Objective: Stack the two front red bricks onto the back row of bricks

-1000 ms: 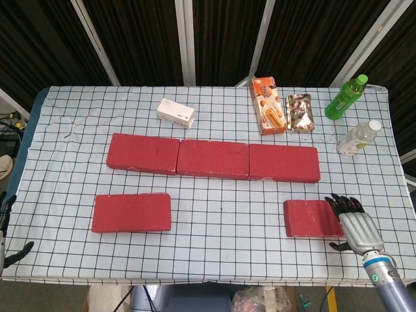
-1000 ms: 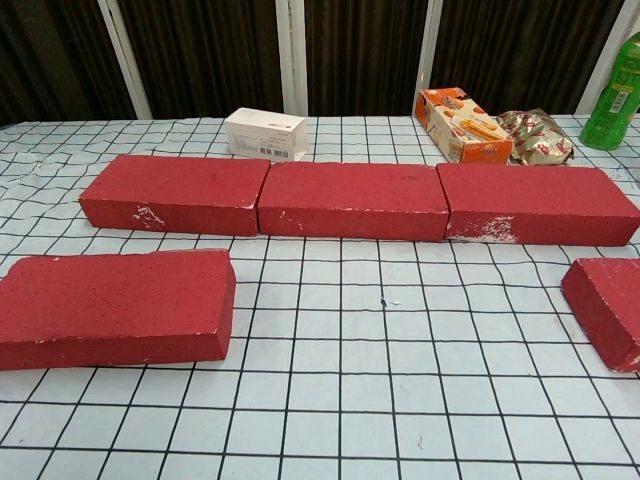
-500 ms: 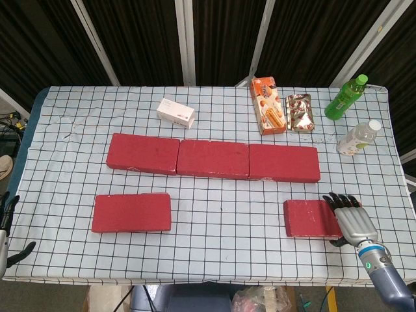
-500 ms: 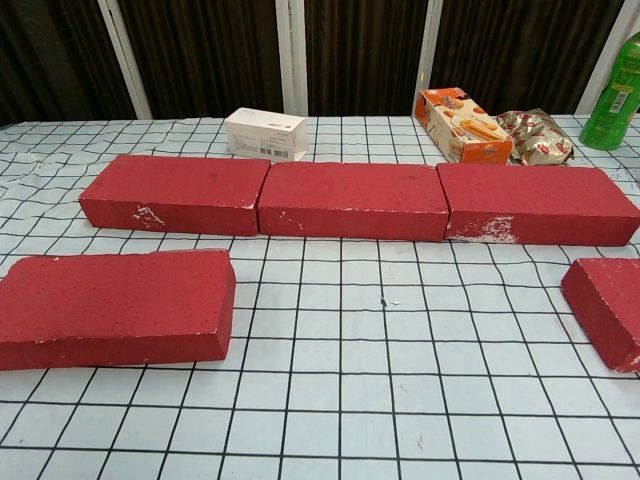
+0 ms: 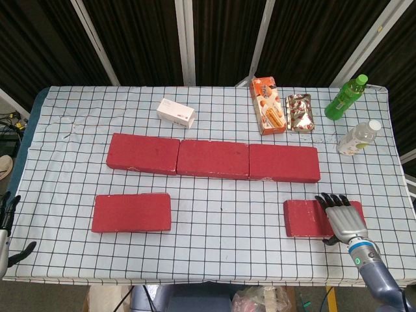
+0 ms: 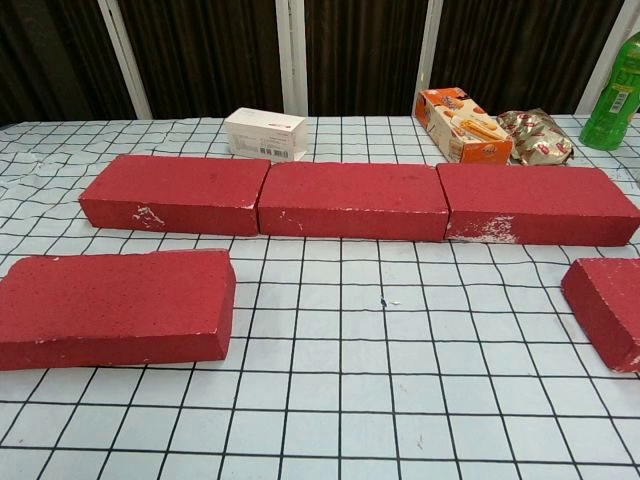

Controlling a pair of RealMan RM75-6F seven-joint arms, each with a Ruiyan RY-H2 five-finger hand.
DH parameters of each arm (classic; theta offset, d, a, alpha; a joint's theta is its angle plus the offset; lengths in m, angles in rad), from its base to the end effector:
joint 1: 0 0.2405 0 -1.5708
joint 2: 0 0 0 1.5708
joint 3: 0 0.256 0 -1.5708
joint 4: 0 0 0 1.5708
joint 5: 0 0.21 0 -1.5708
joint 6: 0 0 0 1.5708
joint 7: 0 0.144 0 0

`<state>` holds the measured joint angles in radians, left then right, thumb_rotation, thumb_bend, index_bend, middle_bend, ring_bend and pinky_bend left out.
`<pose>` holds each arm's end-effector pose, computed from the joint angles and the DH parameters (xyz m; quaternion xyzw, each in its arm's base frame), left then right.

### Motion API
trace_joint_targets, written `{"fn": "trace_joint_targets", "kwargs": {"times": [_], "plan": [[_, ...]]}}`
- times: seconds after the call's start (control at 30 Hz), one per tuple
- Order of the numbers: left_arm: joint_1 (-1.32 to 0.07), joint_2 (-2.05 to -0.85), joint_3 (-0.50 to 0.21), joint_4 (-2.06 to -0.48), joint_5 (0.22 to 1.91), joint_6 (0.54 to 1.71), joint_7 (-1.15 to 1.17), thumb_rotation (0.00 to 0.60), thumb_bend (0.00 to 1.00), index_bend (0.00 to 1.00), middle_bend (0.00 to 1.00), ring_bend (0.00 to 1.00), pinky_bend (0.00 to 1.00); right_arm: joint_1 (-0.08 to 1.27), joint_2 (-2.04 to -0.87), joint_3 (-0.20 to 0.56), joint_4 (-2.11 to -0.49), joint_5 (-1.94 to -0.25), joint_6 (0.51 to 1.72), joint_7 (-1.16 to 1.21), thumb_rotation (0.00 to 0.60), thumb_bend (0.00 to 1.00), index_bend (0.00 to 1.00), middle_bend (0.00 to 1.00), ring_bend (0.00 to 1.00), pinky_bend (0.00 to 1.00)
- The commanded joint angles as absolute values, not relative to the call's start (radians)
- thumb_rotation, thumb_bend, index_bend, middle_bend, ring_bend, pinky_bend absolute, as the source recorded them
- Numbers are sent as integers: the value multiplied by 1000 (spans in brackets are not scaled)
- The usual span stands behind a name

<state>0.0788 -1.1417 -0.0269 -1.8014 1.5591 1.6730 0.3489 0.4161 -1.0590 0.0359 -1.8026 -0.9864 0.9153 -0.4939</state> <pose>-0.2821 0.1265 0.1594 -0.5667 -0.3400 -0.3476 0.6652 -0.2903 -0.2442 0.1003 0.7199 -0.4513 0.1440 0.5073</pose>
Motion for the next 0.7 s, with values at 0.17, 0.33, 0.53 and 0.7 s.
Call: {"fn": "trace_joint_targets", "kwargs": {"times": [0.17,0.33,0.53,0.7], "plan": [[77,-1141,-29,-1804,1551,1668,350,600,0,47,0,32,210,440,-1085,24,-1787,-937,920,-531,600,153,0,0,0,0],[77,-1142,-29,-1804,1551,1667,353,600,0,47,0,32,210,449,-1093,20,-1781,-909,934,-545,600,153,0,3,0,0],[77,-1145,-29,-1805,1550,1665,359,600,0,47,0,33,210,454,-1106,16,-1768,-901,956,-549,600,153,74,98,40,0],[76,-1146,-27,-1808,1548,1661,365,600,0,47,0,33,212,458,-1116,11,-1757,-898,962,-550,600,153,112,135,69,0]]}}
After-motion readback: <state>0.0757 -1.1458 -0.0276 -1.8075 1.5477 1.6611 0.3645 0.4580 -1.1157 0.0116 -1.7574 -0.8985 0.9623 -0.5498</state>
